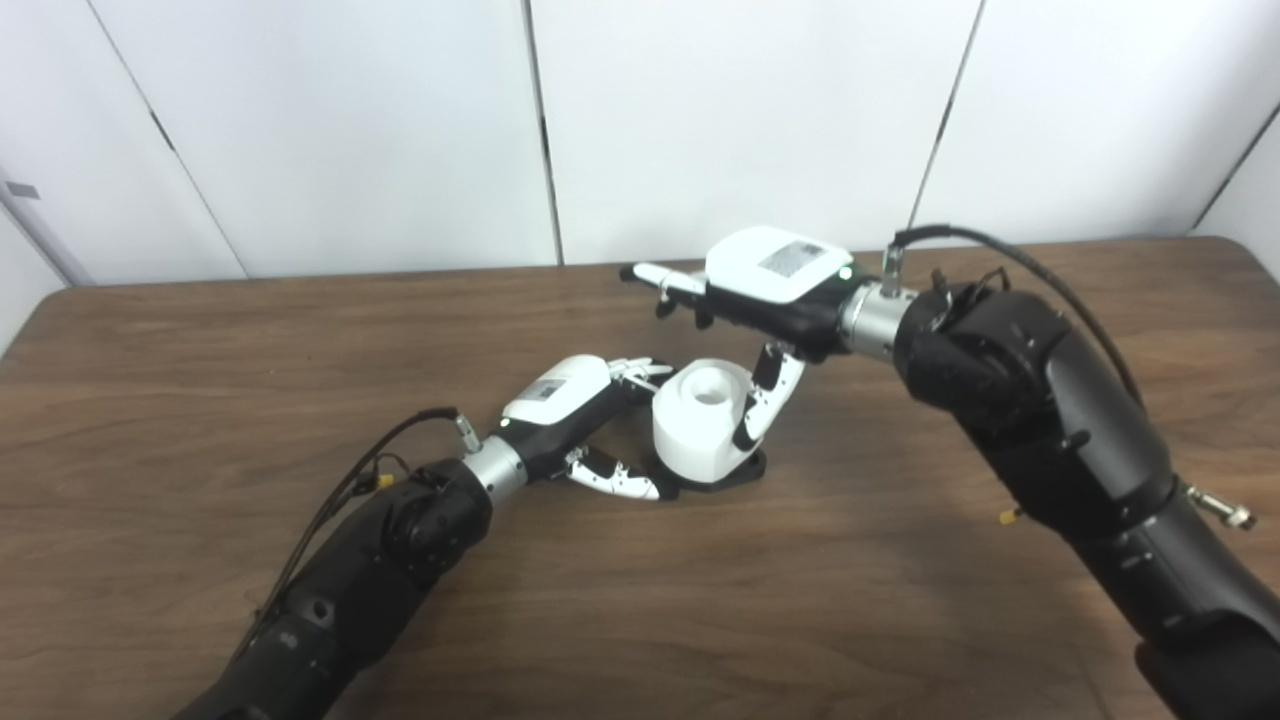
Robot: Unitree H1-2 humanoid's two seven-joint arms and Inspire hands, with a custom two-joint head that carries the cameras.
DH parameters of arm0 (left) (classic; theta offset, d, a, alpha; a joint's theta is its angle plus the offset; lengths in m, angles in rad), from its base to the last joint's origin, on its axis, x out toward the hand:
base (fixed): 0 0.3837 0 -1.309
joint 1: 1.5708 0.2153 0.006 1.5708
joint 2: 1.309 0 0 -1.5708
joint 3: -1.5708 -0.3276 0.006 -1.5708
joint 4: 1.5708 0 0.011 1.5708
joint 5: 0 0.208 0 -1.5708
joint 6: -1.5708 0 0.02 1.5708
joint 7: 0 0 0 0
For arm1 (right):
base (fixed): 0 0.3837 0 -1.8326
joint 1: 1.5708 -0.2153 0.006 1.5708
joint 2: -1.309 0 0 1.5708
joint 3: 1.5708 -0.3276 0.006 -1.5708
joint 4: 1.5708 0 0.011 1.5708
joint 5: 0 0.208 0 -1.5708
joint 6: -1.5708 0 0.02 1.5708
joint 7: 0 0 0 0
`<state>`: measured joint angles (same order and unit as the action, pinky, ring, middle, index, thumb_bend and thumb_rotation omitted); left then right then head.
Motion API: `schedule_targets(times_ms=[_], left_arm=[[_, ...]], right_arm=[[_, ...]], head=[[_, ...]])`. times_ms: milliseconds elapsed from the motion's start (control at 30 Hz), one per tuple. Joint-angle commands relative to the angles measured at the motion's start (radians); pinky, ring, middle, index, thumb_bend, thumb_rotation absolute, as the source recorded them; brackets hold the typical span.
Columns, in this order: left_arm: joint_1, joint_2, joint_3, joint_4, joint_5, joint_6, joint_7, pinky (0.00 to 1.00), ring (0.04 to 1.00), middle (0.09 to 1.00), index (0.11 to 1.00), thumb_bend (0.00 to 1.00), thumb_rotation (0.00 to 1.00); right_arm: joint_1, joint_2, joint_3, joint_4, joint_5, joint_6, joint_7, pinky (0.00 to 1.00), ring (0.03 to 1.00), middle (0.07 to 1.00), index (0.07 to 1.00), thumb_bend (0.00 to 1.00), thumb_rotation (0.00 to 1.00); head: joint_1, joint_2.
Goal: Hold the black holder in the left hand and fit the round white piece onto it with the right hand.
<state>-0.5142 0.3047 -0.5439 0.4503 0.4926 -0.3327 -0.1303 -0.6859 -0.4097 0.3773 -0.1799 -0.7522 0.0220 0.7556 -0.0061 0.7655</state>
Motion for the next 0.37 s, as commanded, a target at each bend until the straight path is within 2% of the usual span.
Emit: schedule_targets(times_ms=[0, 167, 333], left_arm=[[0.053, 0.014, -0.049, 0.062, 0.041, 0.046, -0.114, 0.88, 0.941, 0.895, 0.480, 0.52, 0.07], [0.056, 0.016, -0.045, 0.055, 0.034, 0.052, -0.118, 0.87, 0.942, 0.895, 0.480, 0.52, 0.07], [0.055, 0.020, -0.049, 0.048, 0.040, 0.052, -0.122, 0.87, 0.944, 0.896, 0.480, 0.52, 0.07]], right_arm=[[-0.058, -0.031, -0.023, -0.042, 0.014, 0.017, 0.018, 0.57, 0.736, 0.863, 1.000, 0.98, 0.24], [-0.073, -0.074, -0.028, -0.073, 0.028, 0.048, 0.087, 0.58, 0.766, 0.894, 1.000, 1.00, 0.23], [-0.067, -0.120, -0.046, -0.096, 0.046, 0.060, 0.121, 0.57, 0.752, 0.888, 1.000, 0.99, 0.18]], head=[[-0.001, 0.001], [-0.008, 0.000], [-0.005, -0.001]])
